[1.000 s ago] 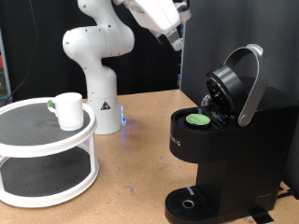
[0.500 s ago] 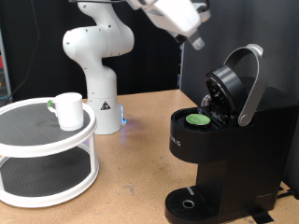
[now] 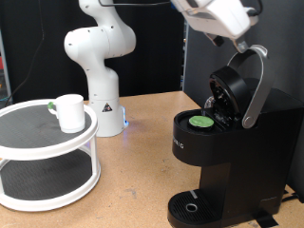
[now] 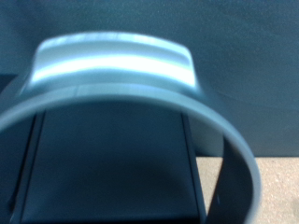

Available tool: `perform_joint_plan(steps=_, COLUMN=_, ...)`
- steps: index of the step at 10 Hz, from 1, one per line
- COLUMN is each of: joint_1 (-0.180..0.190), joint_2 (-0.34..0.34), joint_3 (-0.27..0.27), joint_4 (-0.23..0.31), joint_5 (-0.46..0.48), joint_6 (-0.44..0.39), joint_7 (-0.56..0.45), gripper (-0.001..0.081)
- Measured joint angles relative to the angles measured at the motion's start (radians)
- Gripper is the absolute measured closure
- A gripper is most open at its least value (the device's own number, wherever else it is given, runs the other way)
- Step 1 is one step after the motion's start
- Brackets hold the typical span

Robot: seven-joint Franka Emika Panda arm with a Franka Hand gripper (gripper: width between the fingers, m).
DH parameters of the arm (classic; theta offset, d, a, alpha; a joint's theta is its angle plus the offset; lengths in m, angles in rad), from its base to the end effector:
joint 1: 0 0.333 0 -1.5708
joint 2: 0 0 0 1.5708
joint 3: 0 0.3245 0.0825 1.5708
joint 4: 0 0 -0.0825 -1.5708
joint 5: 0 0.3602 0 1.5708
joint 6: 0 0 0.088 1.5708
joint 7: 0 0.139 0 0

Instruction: Make a cup of coffee with the keurig machine

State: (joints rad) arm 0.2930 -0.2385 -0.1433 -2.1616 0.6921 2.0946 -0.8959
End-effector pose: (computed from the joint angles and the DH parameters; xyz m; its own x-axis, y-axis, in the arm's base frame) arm 0.4747 0.1166 0.5159 0.6961 0.4968 0.5183 0.7029 -0.6185 -0.3512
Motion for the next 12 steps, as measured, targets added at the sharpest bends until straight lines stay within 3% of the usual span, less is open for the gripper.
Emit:
perform_joint_plan(steps=5, joint_1=0.032, joint_2=0.030, joint_3=0.068, joint_4=0.033, joint_5=0.031, joint_6=0.045, joint_7=0.034, gripper=0.0005)
perform_joint_plan(steps=7, joint_1=0.033, joint_2=0.031, joint_3=0.084, joint_4=0.038, joint_5=0.032, joint_6=0.046, joint_7=0.047, gripper=0.0271)
perform_joint_plan(steps=8, joint_1=0.034, joint_2=0.032, joint_3=0.090, joint_4=0.041, joint_5=0.033, joint_6=0.047, joint_7=0.050, gripper=0.0271)
perform_joint_plan(steps=9, joint_1=0.034, joint_2=0.032, joint_3=0.094, joint_4=0.042, joint_5=0.036, joint_6=0.050, joint_7=0.050, gripper=0.0408)
perform_joint_plan(steps=10, joint_1=0.034, joint_2=0.032, joint_3=0.098, joint_4=0.042, joint_5=0.038, joint_6=0.055, joint_7=0.050, gripper=0.0597)
perform_joint_plan(steps=11, joint_1=0.034, joint_2=0.032, joint_3=0.102, joint_4=0.042, joint_5=0.038, joint_6=0.056, joint_7=0.050, gripper=0.0597)
perform_joint_plan(steps=12, joint_1=0.034, joint_2=0.032, joint_3=0.105, joint_4=0.042, joint_5=0.038, joint_6=0.056, joint_7=0.050, gripper=0.0724)
